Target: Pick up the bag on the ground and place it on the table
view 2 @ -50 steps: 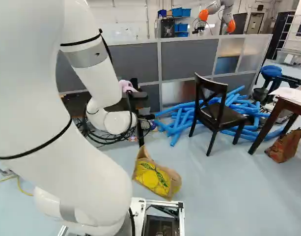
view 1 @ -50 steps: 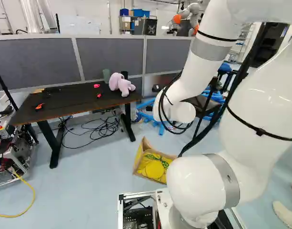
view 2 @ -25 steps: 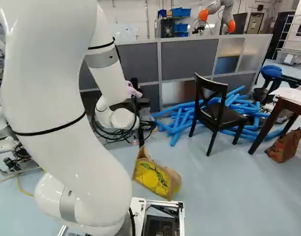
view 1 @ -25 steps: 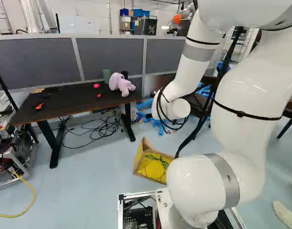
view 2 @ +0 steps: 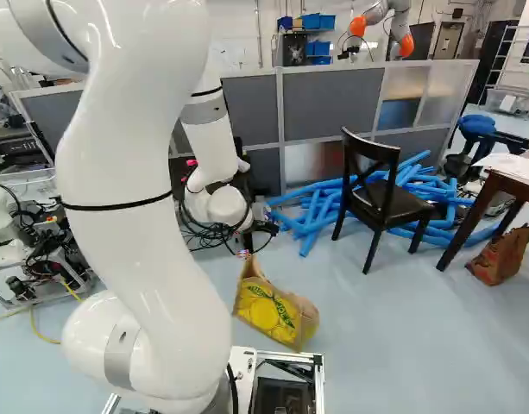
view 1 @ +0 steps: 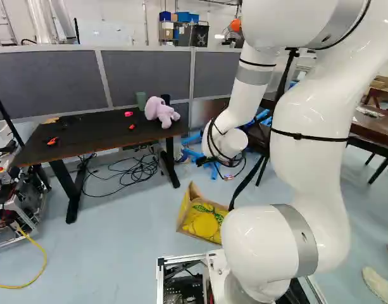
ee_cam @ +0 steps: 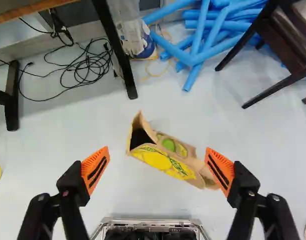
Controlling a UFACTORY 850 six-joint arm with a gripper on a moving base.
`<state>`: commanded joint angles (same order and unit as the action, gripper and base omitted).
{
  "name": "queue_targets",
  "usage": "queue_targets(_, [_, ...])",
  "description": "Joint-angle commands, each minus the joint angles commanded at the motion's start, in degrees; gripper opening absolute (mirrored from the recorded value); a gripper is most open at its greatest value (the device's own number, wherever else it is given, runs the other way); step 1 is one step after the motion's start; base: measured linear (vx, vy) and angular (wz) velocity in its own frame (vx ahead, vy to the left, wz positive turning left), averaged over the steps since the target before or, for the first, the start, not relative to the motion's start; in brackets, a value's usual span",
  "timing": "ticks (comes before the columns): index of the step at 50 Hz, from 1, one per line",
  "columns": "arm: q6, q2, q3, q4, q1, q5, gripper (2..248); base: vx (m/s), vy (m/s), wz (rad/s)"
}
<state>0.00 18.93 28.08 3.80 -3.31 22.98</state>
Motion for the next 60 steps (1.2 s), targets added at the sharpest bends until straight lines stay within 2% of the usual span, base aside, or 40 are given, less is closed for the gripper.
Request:
queue_targets(22, [0.0, 8.09, 6.3, 2.45, -1.79, -4.64, 247, 0.0, 0.0, 0.0])
queue_targets(47, [0.0, 16.71, 13.67, 8.59, -3.93, -10.68, 247, 0.0, 0.0, 0.0])
queue_targets(60, [0.0, 20.73, 17.1, 12.14, -4.07, -14.09, 247, 0.0, 0.0, 0.0])
